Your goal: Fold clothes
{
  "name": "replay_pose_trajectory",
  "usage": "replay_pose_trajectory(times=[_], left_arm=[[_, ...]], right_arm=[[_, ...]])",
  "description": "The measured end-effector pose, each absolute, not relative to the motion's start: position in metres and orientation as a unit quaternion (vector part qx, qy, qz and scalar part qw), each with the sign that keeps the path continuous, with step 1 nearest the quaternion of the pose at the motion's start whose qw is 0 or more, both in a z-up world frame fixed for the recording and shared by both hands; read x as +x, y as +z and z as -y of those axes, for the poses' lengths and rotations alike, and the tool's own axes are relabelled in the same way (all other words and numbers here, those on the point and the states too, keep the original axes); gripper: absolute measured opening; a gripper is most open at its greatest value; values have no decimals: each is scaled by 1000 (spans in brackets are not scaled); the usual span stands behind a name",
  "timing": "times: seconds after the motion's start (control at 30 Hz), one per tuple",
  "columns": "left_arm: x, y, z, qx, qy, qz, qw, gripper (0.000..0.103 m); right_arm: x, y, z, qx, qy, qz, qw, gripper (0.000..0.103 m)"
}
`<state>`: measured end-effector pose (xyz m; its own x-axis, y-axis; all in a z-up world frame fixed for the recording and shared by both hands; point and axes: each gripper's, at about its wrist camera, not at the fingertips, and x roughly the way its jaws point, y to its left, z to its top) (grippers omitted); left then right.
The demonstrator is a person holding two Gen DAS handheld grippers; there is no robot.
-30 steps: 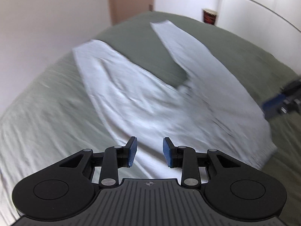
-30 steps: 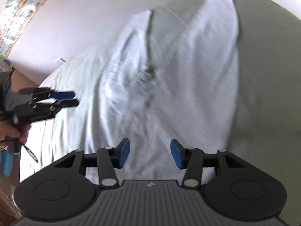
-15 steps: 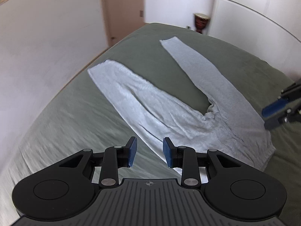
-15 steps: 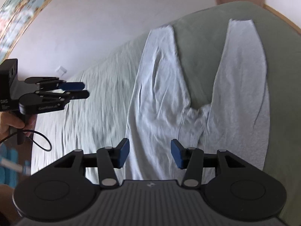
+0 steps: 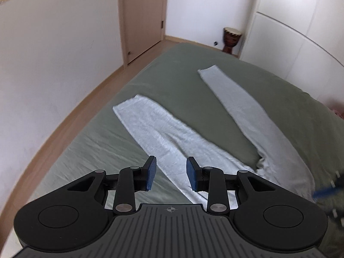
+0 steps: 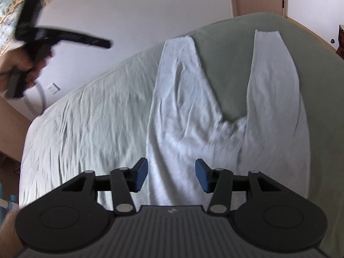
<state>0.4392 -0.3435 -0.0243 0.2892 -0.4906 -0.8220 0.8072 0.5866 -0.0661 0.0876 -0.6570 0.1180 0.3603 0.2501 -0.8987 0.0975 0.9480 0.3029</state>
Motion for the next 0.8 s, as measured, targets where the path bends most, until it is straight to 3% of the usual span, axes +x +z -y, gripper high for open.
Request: replay_pose_trajectory(times=[0.2, 0.3, 0.8], left_arm=[[438, -49, 306, 135, -388, -479, 776, 30], [432, -56, 292, 170, -388, -499, 756, 30], [440, -50, 320, 227, -441, -453, 741, 30]], right_arm=[[35, 76, 654, 188, 60, -567, 800, 52], [26, 66, 662, 210, 46, -560, 800, 52], [64, 57, 656, 232, -82, -532, 810, 52]])
